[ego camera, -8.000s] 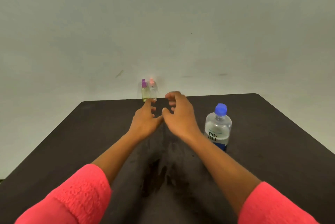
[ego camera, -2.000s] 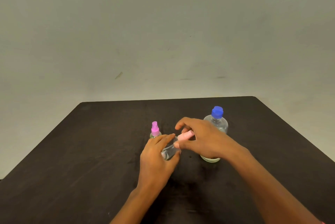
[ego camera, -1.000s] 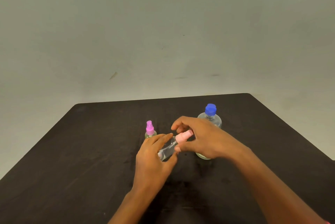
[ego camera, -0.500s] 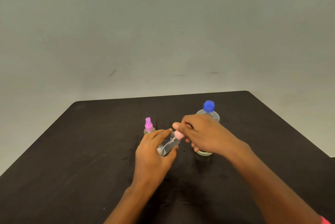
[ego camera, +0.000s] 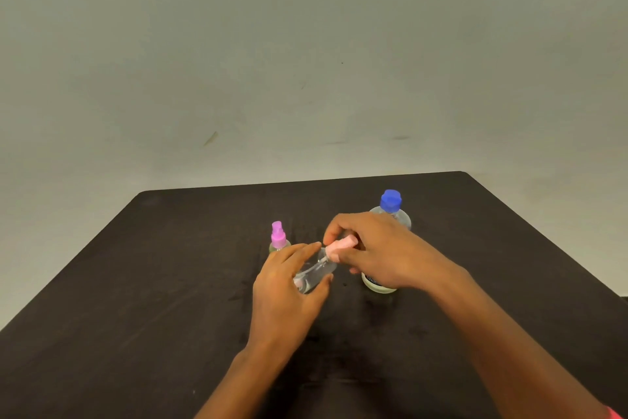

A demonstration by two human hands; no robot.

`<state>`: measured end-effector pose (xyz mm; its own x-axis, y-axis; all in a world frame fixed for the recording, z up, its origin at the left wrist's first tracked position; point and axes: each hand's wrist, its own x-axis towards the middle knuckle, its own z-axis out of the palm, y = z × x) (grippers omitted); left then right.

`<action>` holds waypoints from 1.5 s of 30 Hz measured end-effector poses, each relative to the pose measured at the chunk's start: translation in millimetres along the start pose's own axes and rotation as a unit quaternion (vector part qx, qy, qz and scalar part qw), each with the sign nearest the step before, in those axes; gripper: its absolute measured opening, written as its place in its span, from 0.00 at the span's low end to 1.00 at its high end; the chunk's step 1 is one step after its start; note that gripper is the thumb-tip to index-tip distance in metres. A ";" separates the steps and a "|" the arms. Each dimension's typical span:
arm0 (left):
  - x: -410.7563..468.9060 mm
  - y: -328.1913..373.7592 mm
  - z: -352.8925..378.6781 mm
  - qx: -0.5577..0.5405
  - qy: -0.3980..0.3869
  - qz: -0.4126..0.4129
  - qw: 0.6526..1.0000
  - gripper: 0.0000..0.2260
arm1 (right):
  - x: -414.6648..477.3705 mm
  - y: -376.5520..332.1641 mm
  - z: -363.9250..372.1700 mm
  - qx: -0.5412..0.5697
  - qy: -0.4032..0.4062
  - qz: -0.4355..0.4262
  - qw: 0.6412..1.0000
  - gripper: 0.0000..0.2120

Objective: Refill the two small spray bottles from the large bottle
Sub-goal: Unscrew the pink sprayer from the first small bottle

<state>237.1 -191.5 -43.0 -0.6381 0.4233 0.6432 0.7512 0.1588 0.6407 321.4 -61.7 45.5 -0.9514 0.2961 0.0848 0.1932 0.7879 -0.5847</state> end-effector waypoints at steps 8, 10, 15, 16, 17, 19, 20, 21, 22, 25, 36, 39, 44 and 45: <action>1.2 0.6 2.2 -0.004 0.000 0.001 1.000 0.17 | 3.4 0.5 5.7 -0.012 0.016 0.029 0.999 0.09; 0.3 0.0 3.5 -0.011 0.005 0.001 1.000 0.17 | 0.7 -0.1 0.9 -0.020 0.008 0.008 1.000 0.04; -0.6 -0.5 4.0 -0.023 0.003 -0.025 0.999 0.20 | -6.1 0.8 -14.2 -0.013 0.004 0.018 1.000 0.10; -0.6 -0.3 3.8 -0.026 0.003 -0.028 0.999 0.20 | -7.3 0.9 -16.5 -0.015 0.006 0.018 1.000 0.11; -0.6 0.1 3.8 -0.030 0.001 -0.029 0.999 0.20 | -8.3 1.3 -18.3 -0.015 0.008 0.018 1.000 0.12; -0.4 1.1 4.1 -0.037 -0.001 -0.031 0.999 0.19 | -10.0 0.5 -21.1 -0.009 0.006 0.017 1.000 0.14; -0.3 1.4 4.5 -0.039 -0.002 -0.032 0.999 0.19 | -10.4 -0.4 -21.5 -0.007 0.004 0.016 1.000 0.14; 0.0 2.0 5.0 -0.041 -0.003 -0.031 0.999 0.19 | -10.5 -1.5 -21.4 -0.006 0.000 0.013 1.000 0.14; 0.1 2.5 5.2 -0.041 -0.003 -0.029 0.999 0.19 | -10.3 -2.2 -20.7 -0.001 -0.006 0.009 1.000 0.12; 0.2 5.9 4.5 -0.040 -0.002 -0.020 0.999 0.18 | -9.1 -2.6 -17.3 0.045 -0.018 -0.003 0.999 0.10; -1.3 4.8 7.1 -0.053 -0.009 -0.035 0.998 0.18 | -19.7 2.1 -26.0 0.000 0.016 0.037 0.999 0.05; -1.3 2.7 9.7 -0.055 -0.015 -0.050 0.997 0.19 | -30.5 9.3 -50.9 -0.010 0.047 0.033 0.998 0.08; -1.4 2.8 15.0 -0.056 -0.011 -0.080 0.995 0.18 | -53.8 31.2 -88.4 0.099 0.167 0.030 0.981 0.09; -1.8 2.8 16.2 -0.056 -0.012 -0.088 0.995 0.18 | -56.8 37.4 -91.0 0.139 0.201 0.035 0.969 0.09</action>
<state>243.1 -177.4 -49.2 -0.7523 0.4193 0.5081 0.6044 0.1324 0.7856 404.5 0.1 92.2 -0.7567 0.5746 0.3118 0.1288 0.5986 -0.7906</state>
